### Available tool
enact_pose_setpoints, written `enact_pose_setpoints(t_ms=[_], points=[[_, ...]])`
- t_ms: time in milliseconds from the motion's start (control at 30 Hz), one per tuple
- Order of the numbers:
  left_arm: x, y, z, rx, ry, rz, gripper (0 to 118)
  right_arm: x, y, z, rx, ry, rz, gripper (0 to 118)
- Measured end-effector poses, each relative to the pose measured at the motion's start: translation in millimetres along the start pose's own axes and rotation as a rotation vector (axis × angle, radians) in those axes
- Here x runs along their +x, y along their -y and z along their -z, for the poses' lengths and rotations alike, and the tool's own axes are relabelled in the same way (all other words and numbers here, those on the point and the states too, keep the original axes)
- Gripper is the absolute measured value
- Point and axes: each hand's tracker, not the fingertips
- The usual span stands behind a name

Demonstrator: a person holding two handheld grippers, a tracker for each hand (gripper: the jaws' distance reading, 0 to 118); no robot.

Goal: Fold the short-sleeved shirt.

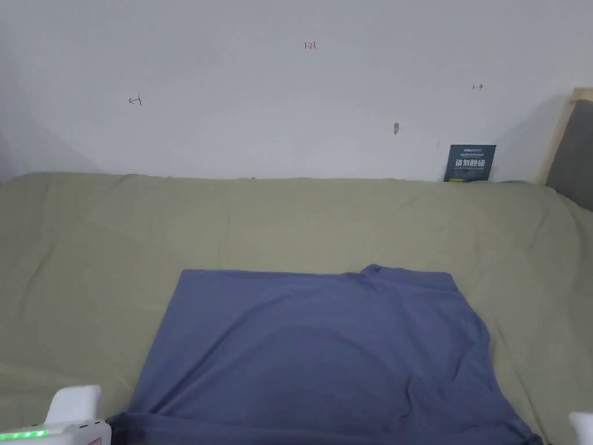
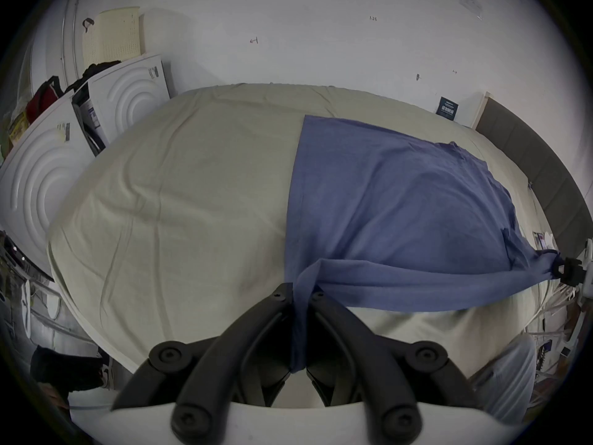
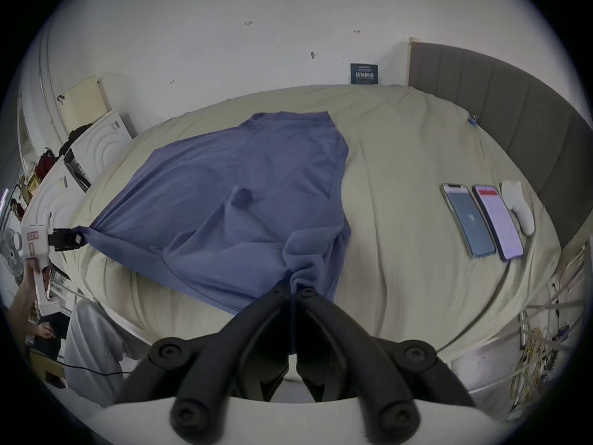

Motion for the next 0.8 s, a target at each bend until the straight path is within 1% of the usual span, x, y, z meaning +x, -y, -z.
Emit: enact_pose_setpoints(t_ms=[100,133,233,267,300,333,367,400,433,467,500,533,600,700,733,767,800], points=[[-10.0,8.5,0.6,-0.018,0.003,-0.007,3,1.2,11.3,1.2,-0.019,-0.002,0.004,5],[-3.2,13.4,-3.3,-0.019,0.003,-0.006,3,1.9,13.0,4.7,-0.030,-0.002,0.002,5],[-7.8,16.0,4.2,-0.034,0.007,-0.009,3,3.9,16.5,16.4,-0.061,-0.002,0.012,6],[-0.1,18.9,1.9,-0.036,0.008,-0.004,5,5.4,17.9,20.5,-0.073,-0.009,0.019,14],[-0.8,19.7,2.4,-0.036,0.010,-0.002,14,6.9,19.4,23.3,-0.083,-0.015,0.030,39],[-2.6,20.2,2.9,-0.039,0.018,-0.001,54,7.8,20.9,24.5,-0.087,0.006,0.048,92],[-1.6,20.6,1.3,-0.055,0.020,-0.002,100,8.5,22.4,23.8,-0.088,0.025,0.063,118],[0.3,21.8,-1.9,-0.068,0.006,0.002,118,10.6,22.1,22.7,-0.104,0.020,0.065,118],[-3.6,23.5,-4.0,-0.083,-0.003,0.000,113,13.4,23.6,20.3,-0.114,-0.013,0.072,118],[-9.0,23.5,-16.0,-0.077,0.019,-0.020,115,14.9,23.7,10.2,-0.012,-0.042,0.069,118],[-12.1,22.3,-27.9,-0.042,-0.019,-0.010,116,14.5,23.2,5.4,-0.055,-0.032,0.066,118],[3.3,21.3,-38.4,-0.032,-0.006,0.004,116,12.9,20.5,1.3,-0.071,-0.010,0.057,118],[2.0,15.5,-56.1,0.002,0.013,-0.031,117,9.0,19.4,-3.4,-0.048,0.000,0.036,118],[-11.4,24.6,-60.6,-0.014,0.042,-0.048,114,6.3,15.8,-8.4,-0.050,-0.007,0.055,118],[-12.5,27.3,-62.9,-0.017,0.041,-0.046,109,3.4,17.9,-9.7,-0.034,-0.017,0.068,109],[-13.4,30.9,-63.5,-0.021,0.039,-0.046,97,1.8,19.6,-11.8,-0.022,-0.030,0.068,88],[-20.2,35.4,-55.1,-0.030,0.046,-0.040,60,0.9,20.2,-12.8,-0.026,-0.031,0.066,44]])
